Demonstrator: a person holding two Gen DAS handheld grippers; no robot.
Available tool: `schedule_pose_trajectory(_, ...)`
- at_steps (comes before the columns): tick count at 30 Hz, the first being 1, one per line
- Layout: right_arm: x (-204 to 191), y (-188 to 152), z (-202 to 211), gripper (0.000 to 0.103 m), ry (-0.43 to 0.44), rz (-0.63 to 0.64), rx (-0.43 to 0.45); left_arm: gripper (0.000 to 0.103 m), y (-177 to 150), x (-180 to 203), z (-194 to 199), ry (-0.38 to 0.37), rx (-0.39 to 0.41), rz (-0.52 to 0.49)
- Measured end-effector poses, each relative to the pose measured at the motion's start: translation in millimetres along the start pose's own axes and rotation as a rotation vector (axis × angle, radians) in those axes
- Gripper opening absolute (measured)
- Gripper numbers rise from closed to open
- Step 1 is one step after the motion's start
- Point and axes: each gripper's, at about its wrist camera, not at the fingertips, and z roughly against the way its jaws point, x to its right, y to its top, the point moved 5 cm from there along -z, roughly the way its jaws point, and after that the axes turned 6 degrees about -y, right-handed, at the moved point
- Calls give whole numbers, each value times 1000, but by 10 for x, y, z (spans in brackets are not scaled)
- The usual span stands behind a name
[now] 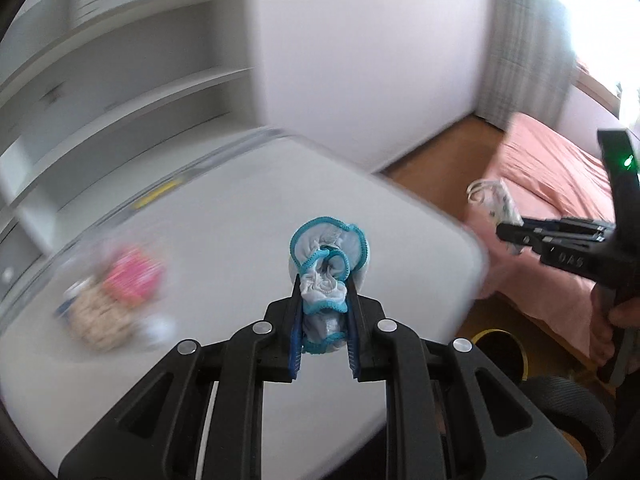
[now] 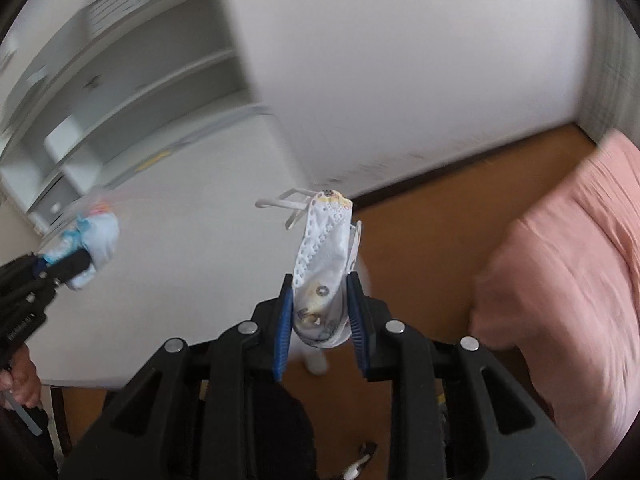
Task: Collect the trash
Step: 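Carry the cloth and white bag toward the black bin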
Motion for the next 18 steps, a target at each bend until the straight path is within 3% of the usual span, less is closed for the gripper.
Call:
schedule_pose_trajectory(9, 1527, -909, 79, 26, -150, -261, -80, 17, 212, 1687, -714, -301, -36, -231)
schedule_pose_trajectory(13, 2040, -1415, -47, 26, -183, -378, -162, 17, 48, 2287, -1144, -396, -109, -318)
schedule_pose_trajectory(18, 2378, -1921, -269, 26, -200, -455, -262, 17, -278, 2846, -1658, -476, -201, -410)
